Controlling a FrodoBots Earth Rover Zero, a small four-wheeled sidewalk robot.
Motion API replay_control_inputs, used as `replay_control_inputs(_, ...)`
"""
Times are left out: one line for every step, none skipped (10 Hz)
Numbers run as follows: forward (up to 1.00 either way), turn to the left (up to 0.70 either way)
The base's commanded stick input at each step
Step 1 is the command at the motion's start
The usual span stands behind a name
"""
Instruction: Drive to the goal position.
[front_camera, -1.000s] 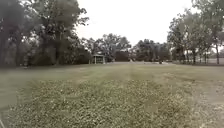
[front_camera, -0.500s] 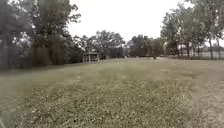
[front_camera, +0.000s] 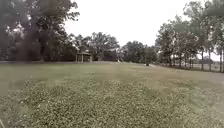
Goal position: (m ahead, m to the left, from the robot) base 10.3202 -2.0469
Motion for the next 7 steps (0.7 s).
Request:
replay_control_inputs(0.70,0.00)
replay_control_inputs(0.70,0.00)
replay_control_inputs(0.70,0.00)
replay_control_inputs(0.70,0.00)
replay_control_inputs(0.70,0.00)
replay_control_inputs(0.70,0.00)
replay_control_inputs(0.70,0.00)
